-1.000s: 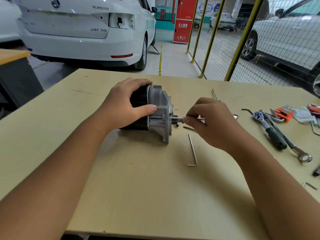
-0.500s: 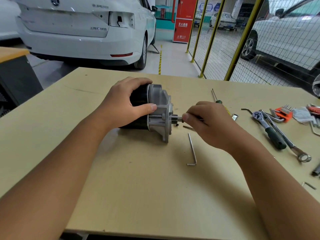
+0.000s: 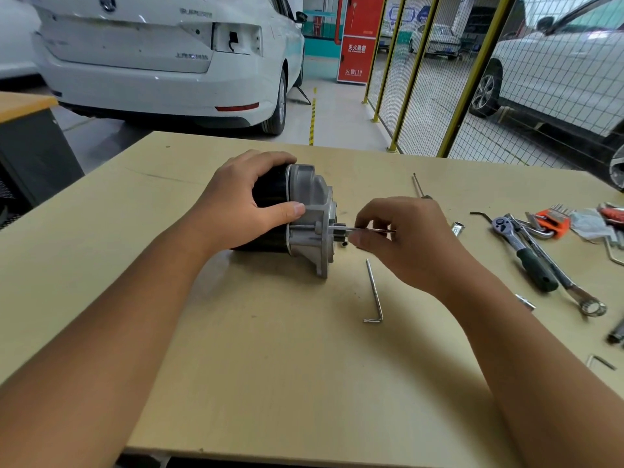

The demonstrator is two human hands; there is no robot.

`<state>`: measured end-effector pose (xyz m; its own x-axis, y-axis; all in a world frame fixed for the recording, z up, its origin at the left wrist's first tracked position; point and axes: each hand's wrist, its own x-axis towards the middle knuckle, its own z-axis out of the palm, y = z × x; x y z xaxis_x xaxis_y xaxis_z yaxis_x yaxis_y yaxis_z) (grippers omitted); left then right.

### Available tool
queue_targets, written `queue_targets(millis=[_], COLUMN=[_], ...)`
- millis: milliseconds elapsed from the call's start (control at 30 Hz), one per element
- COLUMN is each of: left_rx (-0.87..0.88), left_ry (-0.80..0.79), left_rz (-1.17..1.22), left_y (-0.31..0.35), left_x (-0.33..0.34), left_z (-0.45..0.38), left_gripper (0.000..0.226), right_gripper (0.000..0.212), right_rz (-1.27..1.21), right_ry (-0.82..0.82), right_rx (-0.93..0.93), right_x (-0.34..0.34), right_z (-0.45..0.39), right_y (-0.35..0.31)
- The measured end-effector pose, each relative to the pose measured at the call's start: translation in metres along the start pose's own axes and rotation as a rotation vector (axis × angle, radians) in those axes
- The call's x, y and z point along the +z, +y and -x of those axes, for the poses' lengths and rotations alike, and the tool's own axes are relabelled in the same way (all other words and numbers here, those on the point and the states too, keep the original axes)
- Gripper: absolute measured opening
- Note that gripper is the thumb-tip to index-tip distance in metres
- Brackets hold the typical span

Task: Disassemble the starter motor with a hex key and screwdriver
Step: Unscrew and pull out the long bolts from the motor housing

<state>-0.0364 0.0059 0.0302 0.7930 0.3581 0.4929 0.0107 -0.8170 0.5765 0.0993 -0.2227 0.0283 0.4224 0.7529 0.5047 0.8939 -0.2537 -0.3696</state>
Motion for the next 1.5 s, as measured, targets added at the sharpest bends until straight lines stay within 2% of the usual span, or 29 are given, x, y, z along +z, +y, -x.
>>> queue_targets(millis=[100,233,300,433,533,733,900,1033,1167,1300,1500], left_rx=[-0.002,0.005,0.005,0.002,0.007,0.004,0.009,0.007,0.006,0.004,0.005], left_ry=[0.007,0.009,0.009,0.009,0.006,0.010,0.006,0.006,0.003,0.006,0.006], left_rz=[0.006,0.015,0.013,0.007,0.010,0.002,0.008,0.003,-0.002,-0.005,-0.007], left_y=[0.000,0.001,0.000,-0.001,-0.001,-0.002,-0.003,-0.003,-0.002,-0.002,0.000], left_x=[0.001,0.001,0.000,0.000,0.000,0.001,0.000,0.000,0.000,0.000,0.000], left_z=[0.001,0.001,0.001,0.000,0.000,0.000,0.000,0.000,0.000,0.000,0.000], left_gripper=[0.071,0.070,0.071,0.071,0.071,0.070,0.070,0.070,0.071,0.071,0.071], right_gripper=[0.020,0.010,0.006,0.011,0.012,0.016,0.006,0.006,0.009,0.017,0.009], right_rz=[0.026,0.018,0.094,0.080,-0.001,0.025,0.074,0.134,0.037,0.068,0.092], right_ry=[-0.019,-0.033,-0.002,0.040,0.018,-0.034,-0.012,0.050,0.015,-0.028,-0.060], right_rx=[-0.019,-0.005,0.001,-0.009,0.006,-0.014,-0.015,-0.014,0.000,0.000,0.053], right_x=[0.003,0.000,-0.001,-0.003,-0.002,0.002,0.000,-0.001,-0.003,-0.003,-0.007], right_z=[0.000,0.000,0.001,0.000,0.000,0.000,0.001,0.000,0.001,0.001,-0.002], right_y=[0.000,0.000,-0.003,-0.006,-0.004,0.000,-0.001,-0.005,-0.004,-0.004,-0.003])
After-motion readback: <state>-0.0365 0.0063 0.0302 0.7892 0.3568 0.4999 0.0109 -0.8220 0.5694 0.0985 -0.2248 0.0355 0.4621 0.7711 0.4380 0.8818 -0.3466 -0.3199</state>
